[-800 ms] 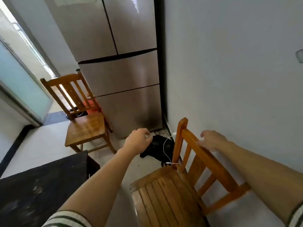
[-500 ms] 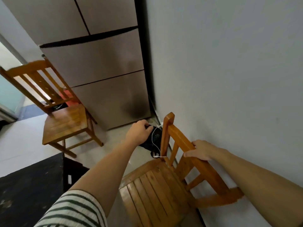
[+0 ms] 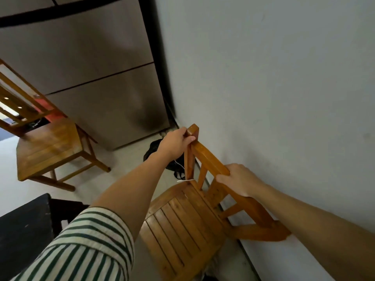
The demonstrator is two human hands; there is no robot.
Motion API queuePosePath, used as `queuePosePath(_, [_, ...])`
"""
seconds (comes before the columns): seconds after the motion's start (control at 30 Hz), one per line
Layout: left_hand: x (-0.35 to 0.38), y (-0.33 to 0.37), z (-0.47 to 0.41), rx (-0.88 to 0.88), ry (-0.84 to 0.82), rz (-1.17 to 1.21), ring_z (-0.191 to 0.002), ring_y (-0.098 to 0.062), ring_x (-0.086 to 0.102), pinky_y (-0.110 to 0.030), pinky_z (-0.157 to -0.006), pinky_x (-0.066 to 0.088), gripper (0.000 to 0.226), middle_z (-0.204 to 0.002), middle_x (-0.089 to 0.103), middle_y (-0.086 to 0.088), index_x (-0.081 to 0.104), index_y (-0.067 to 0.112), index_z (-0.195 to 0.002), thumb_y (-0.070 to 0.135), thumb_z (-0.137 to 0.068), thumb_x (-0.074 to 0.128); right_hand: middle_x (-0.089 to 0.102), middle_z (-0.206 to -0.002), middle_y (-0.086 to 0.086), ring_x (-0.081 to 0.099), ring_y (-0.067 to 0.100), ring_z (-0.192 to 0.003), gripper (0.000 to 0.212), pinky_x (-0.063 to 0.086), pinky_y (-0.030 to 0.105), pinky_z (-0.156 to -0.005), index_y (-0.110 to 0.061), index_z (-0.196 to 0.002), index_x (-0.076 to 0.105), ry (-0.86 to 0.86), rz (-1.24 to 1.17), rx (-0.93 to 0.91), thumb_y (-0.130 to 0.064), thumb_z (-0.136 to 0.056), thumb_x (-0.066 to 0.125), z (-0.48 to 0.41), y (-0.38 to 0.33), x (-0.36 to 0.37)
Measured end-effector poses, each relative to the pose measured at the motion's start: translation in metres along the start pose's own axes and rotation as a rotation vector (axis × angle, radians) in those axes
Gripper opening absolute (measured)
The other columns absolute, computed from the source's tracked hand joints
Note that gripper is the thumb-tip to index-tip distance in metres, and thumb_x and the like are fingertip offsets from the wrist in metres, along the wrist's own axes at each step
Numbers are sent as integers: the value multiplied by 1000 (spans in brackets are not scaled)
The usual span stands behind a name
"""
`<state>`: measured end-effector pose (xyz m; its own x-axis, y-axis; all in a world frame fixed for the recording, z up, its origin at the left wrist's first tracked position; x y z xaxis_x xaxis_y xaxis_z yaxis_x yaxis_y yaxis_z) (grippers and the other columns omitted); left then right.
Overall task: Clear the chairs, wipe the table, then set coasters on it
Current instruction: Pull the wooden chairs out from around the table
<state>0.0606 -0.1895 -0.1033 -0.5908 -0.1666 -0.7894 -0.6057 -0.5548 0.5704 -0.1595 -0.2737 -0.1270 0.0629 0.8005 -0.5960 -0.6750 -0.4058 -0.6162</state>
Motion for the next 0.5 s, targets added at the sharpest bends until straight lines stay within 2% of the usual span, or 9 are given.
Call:
queuePosePath(0.17, [-7,-13,1,33,-10,1,-76,-20,58,-38,-75,53,21,-77,54,4,51,18,-95,39,-98,50,51,-59,-2,52,16,-53,38,42,29,-56,-25,-59,46,56,-8,-17,-46,-90,51,-1,-13,16])
queuePosePath(0.27, [-9,-17,6,46,-11,-4,-74,-17,54,-31,-70,44,20,-75,50,6,49,17,-94,37,-99,50,48,-57,-4,50,14,-50,39,40,27,-56,-26,-58,45,87,-31,-10,-42,-92,53,2,-18,28])
queuePosePath(0.5, [-20,-36,36,16,-7,20,-80,-21,57,-33,-74,47,26,-88,58,-5,55,9,-101,34,-99,51,48,-54,-4,48,12,-46,41,38,24,-52,-27,-54,44,81,-86,-22,-38,-91,56,15,-35,62])
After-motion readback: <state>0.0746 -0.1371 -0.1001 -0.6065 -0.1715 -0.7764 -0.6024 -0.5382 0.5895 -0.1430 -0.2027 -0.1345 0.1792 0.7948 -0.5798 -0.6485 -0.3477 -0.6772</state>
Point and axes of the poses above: each hand's wrist, its own z-axis away from the middle knuckle, its own x-axis out of the palm, y = z × x, the point moved 1 cm from there along -z, towards the middle knuckle
